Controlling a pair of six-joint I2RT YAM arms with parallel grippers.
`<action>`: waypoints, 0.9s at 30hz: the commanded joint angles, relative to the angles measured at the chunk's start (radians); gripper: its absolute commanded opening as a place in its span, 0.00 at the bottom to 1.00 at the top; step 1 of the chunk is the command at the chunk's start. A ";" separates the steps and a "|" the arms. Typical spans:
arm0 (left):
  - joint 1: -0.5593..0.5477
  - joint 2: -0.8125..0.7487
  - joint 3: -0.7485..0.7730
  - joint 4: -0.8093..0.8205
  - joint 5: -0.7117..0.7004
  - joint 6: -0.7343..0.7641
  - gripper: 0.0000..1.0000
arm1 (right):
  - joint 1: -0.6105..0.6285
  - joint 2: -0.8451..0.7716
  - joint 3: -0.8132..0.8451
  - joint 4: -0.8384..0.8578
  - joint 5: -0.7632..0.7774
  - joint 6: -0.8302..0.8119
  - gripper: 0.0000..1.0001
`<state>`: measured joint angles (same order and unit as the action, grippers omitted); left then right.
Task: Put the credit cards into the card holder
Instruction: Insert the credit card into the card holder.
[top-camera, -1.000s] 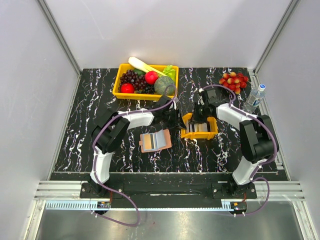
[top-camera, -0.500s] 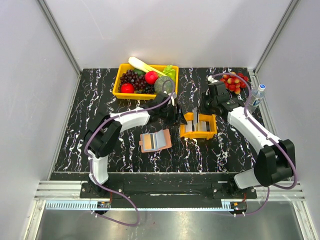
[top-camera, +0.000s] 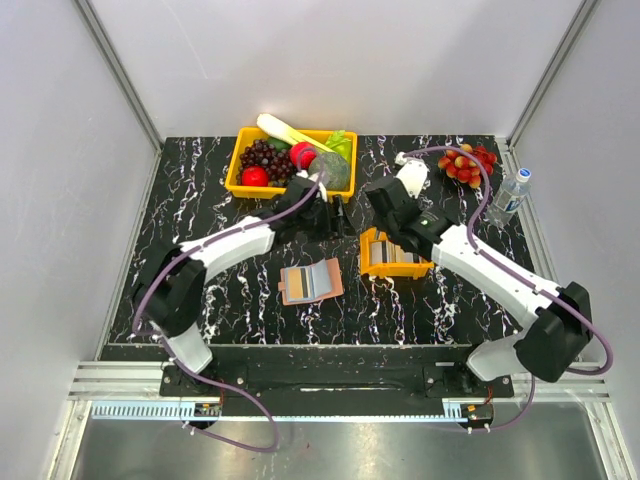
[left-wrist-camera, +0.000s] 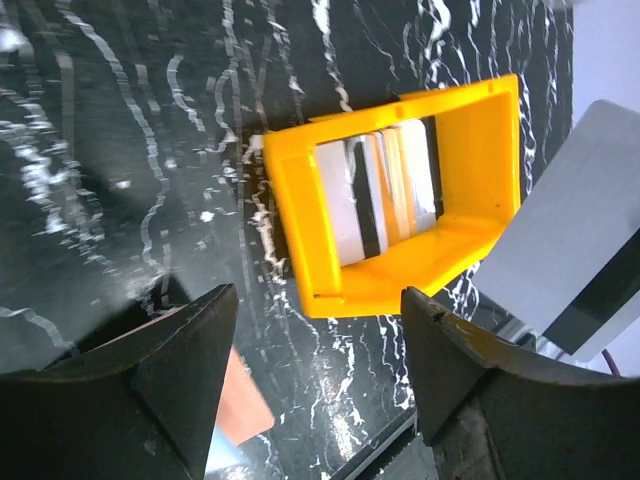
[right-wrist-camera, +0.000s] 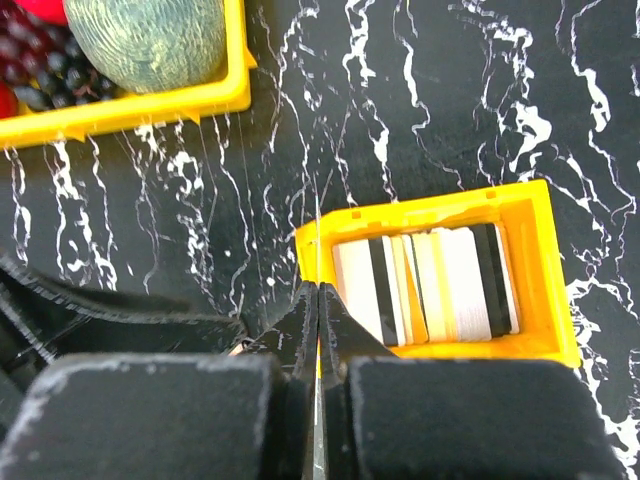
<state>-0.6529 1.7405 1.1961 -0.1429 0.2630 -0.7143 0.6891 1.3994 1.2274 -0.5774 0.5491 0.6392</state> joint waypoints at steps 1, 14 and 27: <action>0.047 -0.139 -0.068 -0.056 -0.178 -0.007 0.70 | 0.059 0.047 0.086 -0.024 0.238 0.091 0.00; 0.159 -0.485 -0.351 -0.158 -0.422 -0.066 0.78 | 0.231 0.201 0.195 0.069 0.166 0.008 0.00; 0.233 -0.828 -0.748 -0.078 -0.343 -0.085 0.70 | 0.336 0.228 -0.015 0.340 -0.259 0.014 0.00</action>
<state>-0.4236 0.9901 0.5117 -0.3054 -0.1261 -0.7872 0.9977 1.6108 1.2373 -0.3374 0.3775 0.6605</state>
